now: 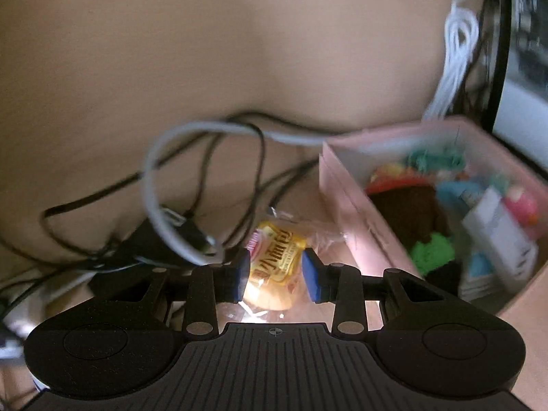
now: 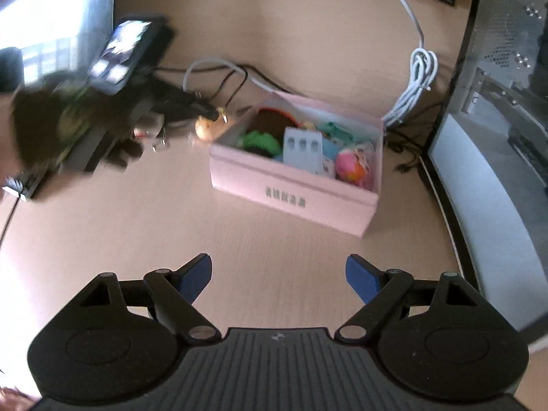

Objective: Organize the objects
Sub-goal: 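Grasp the wrapped bread roll with the left gripper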

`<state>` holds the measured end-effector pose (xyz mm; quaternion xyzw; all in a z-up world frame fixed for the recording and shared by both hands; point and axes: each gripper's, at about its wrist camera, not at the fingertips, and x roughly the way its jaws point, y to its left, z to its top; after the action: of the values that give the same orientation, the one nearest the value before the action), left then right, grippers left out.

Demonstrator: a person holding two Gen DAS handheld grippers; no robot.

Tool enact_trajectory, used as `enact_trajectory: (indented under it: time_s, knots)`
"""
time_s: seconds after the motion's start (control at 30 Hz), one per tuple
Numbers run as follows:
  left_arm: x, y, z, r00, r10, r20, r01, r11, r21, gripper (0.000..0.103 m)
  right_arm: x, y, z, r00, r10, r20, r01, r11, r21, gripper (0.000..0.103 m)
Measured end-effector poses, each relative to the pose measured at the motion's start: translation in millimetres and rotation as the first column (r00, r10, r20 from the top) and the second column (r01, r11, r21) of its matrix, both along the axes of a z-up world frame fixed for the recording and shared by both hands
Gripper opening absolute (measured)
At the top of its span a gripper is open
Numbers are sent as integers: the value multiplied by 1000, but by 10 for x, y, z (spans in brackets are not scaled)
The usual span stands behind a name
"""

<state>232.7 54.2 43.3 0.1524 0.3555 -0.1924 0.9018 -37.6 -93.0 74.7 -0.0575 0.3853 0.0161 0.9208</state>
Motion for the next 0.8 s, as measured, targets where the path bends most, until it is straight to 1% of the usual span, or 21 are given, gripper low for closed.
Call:
enact_trajectory:
  time_s: [0.03, 0.07, 0.13, 0.23, 0.33, 0.43, 0.53, 0.63, 0.73, 0.8]
  knots:
    - [56, -48, -47, 1000, -10, -6, 11, 1000, 17, 51, -37, -6, -21, 1000, -7, -5, 7, 1000, -8, 86]
    - [93, -78, -81, 1000, -14, -11, 14, 999, 31, 59, -69, -25, -36, 1000, -17, -11, 17, 1000, -9, 86]
    - [184, -99, -139, 999, -1, -41, 2, 999, 33, 64, -112, -86, -48, 999, -41, -20, 41, 999, 2, 87]
    - [276, -57, -162, 997, 29, -67, -30, 999, -15, 65, -131, -201, -70, 997, -78, -27, 79, 997, 12, 87]
    - [268, -42, -161, 995, 53, -81, -56, 998, -39, 58, -134, -283, -102, 994, -98, -39, 98, 995, 16, 87]
    - [190, -7, -141, 990, 93, -106, -102, 992, -76, 56, -102, -313, -133, 994, -95, -45, 96, 995, 12, 87]
    - [-54, 112, -104, 983, 108, -147, -129, 982, -135, 55, -38, -308, -131, 997, -72, -36, 72, 997, 15, 87]
    - [-468, 326, -35, 977, 119, -179, -156, 965, -210, 54, 83, -266, -130, 999, -37, -22, 37, 999, 20, 87]
    - [-967, 607, 35, 964, 154, -218, -214, 934, -286, 54, 254, -184, -143, 1000, 7, -10, -7, 999, 31, 87]
    - [-1294, 826, 67, 948, 198, -250, -274, 907, -321, 54, 401, -92, -157, 999, 49, 0, -49, 998, 43, 87]
